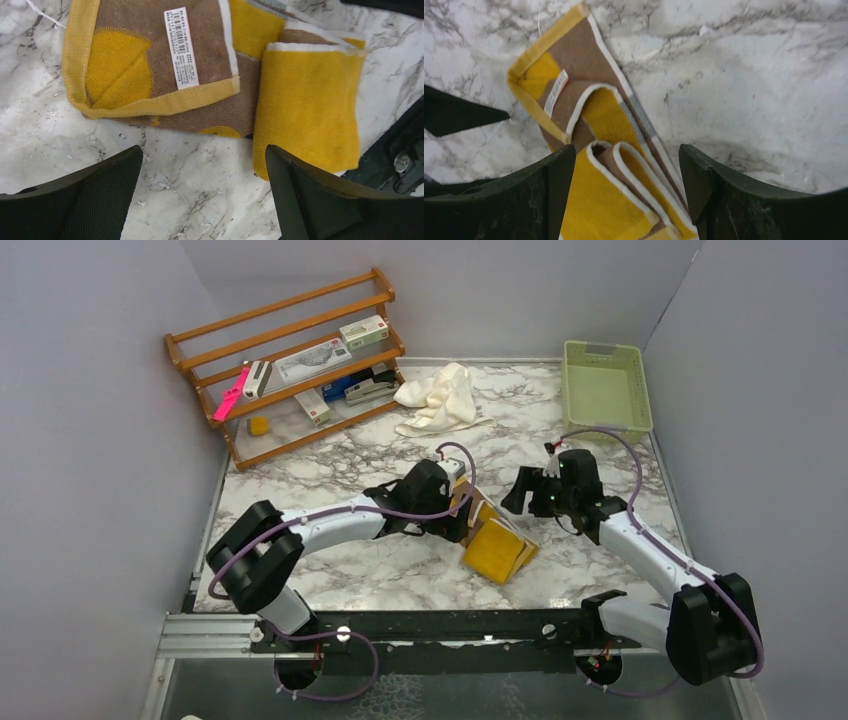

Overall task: Roll the towels
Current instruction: Flatten out the towel at the center of the board.

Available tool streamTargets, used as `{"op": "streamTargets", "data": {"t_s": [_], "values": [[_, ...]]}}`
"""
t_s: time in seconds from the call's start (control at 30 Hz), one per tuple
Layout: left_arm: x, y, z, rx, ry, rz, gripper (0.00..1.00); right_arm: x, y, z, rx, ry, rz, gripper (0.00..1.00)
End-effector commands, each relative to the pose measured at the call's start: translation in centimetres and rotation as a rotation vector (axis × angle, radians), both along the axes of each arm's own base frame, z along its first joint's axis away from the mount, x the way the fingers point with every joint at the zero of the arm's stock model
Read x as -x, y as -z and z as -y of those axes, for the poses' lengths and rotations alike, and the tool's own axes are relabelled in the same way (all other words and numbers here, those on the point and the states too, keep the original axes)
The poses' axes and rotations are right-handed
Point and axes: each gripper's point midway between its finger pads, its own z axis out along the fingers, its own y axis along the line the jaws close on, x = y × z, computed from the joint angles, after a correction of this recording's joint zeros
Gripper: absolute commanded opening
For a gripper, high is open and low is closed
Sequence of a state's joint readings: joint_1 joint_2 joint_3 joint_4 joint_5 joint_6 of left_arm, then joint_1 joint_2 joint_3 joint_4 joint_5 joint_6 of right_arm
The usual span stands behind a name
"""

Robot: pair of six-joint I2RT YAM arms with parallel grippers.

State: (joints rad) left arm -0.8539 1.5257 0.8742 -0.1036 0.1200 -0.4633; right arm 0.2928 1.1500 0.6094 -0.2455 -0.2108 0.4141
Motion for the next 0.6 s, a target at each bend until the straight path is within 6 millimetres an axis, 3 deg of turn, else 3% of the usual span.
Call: {"op": "streamTargets", "data": {"t_s": [0.0,0.37,0.47,0.57], "values": [[-2.1,-0.1,1.3,0.018,-0.065,0.038,0.96,4.2,0.9,-1.5,-0.118,-0.049,-0.132,0.75],[-2.5,3.2,1.8,0.007,-0.119,-0.02,0.9,8.0,2.9,-2.1,-0.162,-0.109,-0.251,0.71],[-3.3,3.0,2.0,0.019,-0.159,-0.003,0.85,8.4,3.2,-2.3,-0.165,-0.119,-0.268,0.66],[-4.0,4.7,1.7,-0.031,-0.195,-0.015,0.72,8.8,3.8,-2.9,-0.154,-0.146,-0.294,0.62]]}}
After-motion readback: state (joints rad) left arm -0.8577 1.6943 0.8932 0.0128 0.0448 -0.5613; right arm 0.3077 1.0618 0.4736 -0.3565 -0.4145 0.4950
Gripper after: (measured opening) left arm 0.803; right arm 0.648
